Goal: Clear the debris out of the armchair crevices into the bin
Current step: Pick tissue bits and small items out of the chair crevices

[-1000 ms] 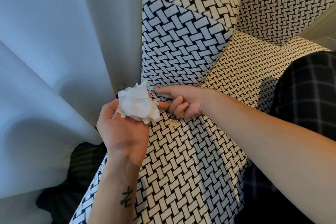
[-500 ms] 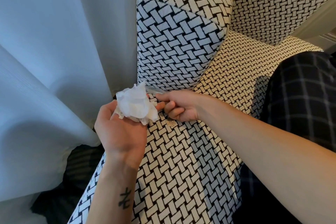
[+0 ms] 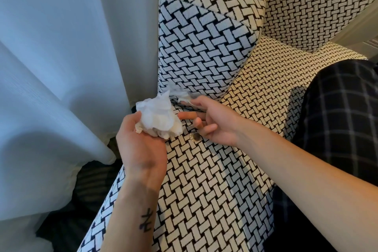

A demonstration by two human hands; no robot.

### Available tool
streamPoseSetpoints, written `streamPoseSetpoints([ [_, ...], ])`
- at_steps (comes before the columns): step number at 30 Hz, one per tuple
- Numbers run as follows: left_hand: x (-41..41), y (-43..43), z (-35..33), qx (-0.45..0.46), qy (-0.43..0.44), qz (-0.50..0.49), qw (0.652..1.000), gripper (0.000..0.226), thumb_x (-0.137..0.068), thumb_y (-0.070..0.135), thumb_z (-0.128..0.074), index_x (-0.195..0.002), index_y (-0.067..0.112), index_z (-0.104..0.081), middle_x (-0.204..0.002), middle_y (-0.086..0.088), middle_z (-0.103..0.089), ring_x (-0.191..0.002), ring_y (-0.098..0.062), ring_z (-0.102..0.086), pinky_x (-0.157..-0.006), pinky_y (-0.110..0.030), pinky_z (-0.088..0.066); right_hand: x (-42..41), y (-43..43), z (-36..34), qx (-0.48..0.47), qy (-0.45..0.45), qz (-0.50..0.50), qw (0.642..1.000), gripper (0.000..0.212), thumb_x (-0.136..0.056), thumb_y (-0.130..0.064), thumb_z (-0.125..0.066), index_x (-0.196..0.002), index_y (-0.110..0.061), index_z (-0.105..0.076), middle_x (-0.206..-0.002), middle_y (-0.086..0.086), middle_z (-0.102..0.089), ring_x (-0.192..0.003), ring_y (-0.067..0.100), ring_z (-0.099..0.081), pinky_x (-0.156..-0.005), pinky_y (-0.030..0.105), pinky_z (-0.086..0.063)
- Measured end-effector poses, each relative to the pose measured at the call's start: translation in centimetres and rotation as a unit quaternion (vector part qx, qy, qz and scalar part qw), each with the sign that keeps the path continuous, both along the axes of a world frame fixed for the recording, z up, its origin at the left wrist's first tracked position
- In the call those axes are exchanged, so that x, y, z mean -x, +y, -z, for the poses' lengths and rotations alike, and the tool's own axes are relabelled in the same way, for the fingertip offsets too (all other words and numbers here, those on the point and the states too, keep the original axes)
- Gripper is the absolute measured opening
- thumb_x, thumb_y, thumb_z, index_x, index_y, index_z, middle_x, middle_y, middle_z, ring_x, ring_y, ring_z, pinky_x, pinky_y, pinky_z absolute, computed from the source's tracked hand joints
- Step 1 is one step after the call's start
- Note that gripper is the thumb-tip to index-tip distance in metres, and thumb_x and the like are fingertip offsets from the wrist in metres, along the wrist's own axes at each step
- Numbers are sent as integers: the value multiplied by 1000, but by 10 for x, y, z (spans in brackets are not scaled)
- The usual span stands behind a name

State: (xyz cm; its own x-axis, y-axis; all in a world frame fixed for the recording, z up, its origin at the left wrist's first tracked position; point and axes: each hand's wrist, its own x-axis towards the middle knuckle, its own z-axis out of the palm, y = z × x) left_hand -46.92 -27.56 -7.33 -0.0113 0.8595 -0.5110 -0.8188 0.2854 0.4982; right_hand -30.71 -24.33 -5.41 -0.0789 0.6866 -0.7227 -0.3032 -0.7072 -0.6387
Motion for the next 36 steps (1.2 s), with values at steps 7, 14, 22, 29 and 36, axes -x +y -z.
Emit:
streamPoseSetpoints([
  [7,-3,-2,-1,-3,64,40,997,29,-104,16,-43,-121,9,-66,-109,-5,-68,-85,-17,-53,-77,-32,-42,-13,-14,-11,-86,-92,-69,990,24,-102,-29,-52,-126,-27,-59,-99,10,-76,-59,12,-58,-37,16,-31],
  [14,-6,-3,-8,-7,150,38,988,32,-103,7,-49,-124,24,-67,-109,2,-78,-113,-20,-70,-96,-38,-54,-10,-25,-26,-291,-244,-158,911,29,-102,-18,-52,-121,-30,-71,-98,3,-76,-75,15,-62,-50,23,-40],
  [22,-6,-4,-15,2,161,44,986,30,-100,7,-52,-115,25,-71,-114,-9,-76,-110,-25,-72,-97,-42,-57,1,-27,-16,-311,-319,-197,873,32,-99,-11,-56,-125,-20,-72,-104,-31,-71,-98,-10,-65,-80,10,-49],
  [29,-5,-2,-15,-2,72,38,997,21,-100,18,-53,-112,13,-70,-112,-9,-72,-107,-21,-71,-91,-36,-57,11,-26,-9,-348,-352,-201,845,34,-93,-20,-58,-117,-38,-74,-110,-10,-77,-104,27,-69,-93,48,-56],
  [36,-4,-3,-12,-11,22,39,999,51,-106,38,-34,-129,4,-64,-127,-19,-70,-123,-32,-65,-112,-48,-45,21,-25,-8,-399,-494,-291,715,35,-92,-29,-58,-125,-32,-70,-96,-9,-74,-86,9,-67,-75,32,-56],
])
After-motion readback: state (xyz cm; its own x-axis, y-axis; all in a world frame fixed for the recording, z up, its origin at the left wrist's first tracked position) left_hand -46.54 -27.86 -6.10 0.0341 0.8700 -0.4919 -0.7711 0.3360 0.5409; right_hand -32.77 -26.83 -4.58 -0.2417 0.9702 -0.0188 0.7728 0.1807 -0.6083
